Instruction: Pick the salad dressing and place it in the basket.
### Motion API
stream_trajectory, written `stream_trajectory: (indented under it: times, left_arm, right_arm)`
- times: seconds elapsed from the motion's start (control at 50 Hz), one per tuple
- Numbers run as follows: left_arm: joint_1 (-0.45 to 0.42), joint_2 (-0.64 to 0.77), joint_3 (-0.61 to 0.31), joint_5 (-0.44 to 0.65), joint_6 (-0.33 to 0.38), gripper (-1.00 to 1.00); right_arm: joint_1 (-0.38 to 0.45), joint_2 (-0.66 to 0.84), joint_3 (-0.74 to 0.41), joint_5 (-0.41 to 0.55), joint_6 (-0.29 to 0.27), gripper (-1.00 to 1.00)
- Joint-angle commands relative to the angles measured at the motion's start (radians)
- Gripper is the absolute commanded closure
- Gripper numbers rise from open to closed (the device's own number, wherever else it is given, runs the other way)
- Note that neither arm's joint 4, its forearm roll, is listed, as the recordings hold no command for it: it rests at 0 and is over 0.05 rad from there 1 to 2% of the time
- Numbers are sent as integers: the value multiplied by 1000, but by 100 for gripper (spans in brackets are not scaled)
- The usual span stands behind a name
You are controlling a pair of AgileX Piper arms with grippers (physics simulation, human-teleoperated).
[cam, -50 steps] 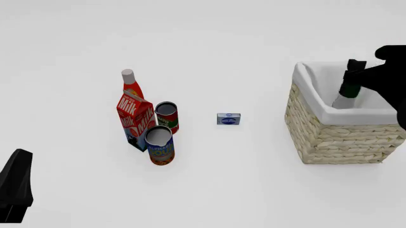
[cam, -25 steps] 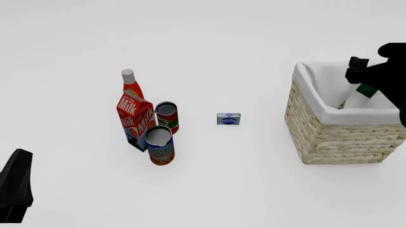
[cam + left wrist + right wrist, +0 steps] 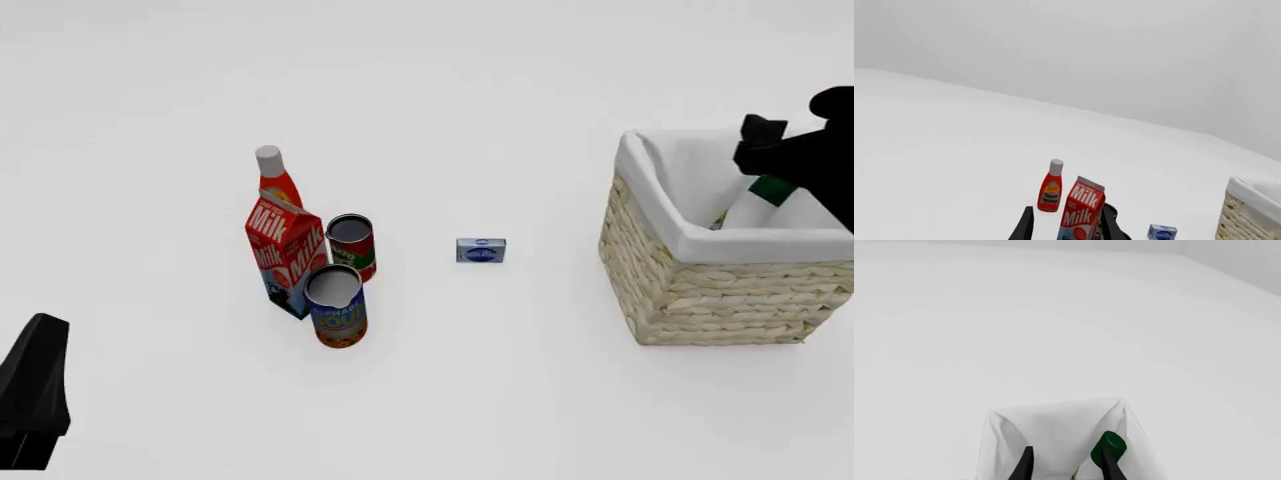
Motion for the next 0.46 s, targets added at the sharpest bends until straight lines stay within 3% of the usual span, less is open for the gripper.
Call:
stream_trajectory:
  times: [0.02,0.46]
  left_arm:
    - [16,0,0,-2,168,-100]
    - [13,0,0,-12,181,-100]
  right_arm:
    - [19,-77,35,18,7,-100]
    - [40,-326,206,54,61,-100]
